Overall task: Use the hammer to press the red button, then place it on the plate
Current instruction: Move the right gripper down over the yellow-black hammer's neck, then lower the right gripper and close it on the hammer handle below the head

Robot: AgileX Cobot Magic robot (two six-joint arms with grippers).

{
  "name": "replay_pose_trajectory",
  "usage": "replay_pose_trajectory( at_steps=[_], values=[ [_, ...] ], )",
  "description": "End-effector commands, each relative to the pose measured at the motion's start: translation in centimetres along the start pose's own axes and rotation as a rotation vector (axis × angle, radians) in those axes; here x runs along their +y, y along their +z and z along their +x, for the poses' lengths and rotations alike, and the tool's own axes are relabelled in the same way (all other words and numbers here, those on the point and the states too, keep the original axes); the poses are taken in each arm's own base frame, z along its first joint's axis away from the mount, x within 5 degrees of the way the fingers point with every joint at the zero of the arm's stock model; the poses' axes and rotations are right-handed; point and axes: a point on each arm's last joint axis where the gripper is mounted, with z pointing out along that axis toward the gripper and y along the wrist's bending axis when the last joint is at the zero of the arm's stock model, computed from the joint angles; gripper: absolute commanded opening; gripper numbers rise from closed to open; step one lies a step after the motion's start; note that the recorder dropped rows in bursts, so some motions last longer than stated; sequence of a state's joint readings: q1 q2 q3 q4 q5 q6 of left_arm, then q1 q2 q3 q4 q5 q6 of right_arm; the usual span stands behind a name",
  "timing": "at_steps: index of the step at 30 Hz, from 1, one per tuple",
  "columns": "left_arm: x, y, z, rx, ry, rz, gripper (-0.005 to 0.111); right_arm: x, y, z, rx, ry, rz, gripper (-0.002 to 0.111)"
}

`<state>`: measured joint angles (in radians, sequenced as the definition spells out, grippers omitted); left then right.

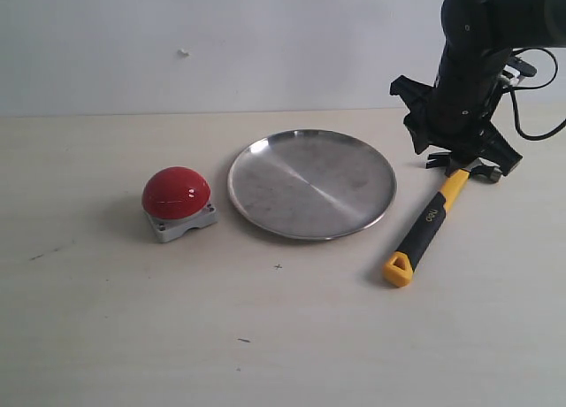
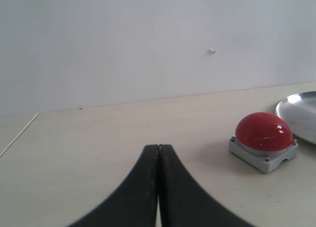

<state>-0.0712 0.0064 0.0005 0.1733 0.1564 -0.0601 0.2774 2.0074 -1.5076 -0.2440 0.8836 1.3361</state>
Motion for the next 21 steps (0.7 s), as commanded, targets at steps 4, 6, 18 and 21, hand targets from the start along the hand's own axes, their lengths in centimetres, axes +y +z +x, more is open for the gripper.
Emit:
replay_pose_trajectory(
  at_steps=[4,6,18,21],
  values=[
    [0.0,-0.1,-0.1,-0.01,-0.004,-0.003,0.001,0.1,-0.1,-0.3,-0.01,-0.004,-0.006,0.051],
    [0.0,-0.1,-0.1,-0.01,-0.004,-0.003,0.001,0.0,-0.1,-0.5,-0.026,-0.017,-0.004,0.051],
    [0.0,-0.1,-0.1,-0.01,-0.004,-0.003,0.001,0.1,-0.2,-1.4,-0.13,-0.104,0.002,0.051],
    [0.0,-0.1,-0.1,-0.01,-0.004,-0.003,0.001,0.1,-0.2,-1.4,-0.131,-0.104,0.002,0.051]
  ],
)
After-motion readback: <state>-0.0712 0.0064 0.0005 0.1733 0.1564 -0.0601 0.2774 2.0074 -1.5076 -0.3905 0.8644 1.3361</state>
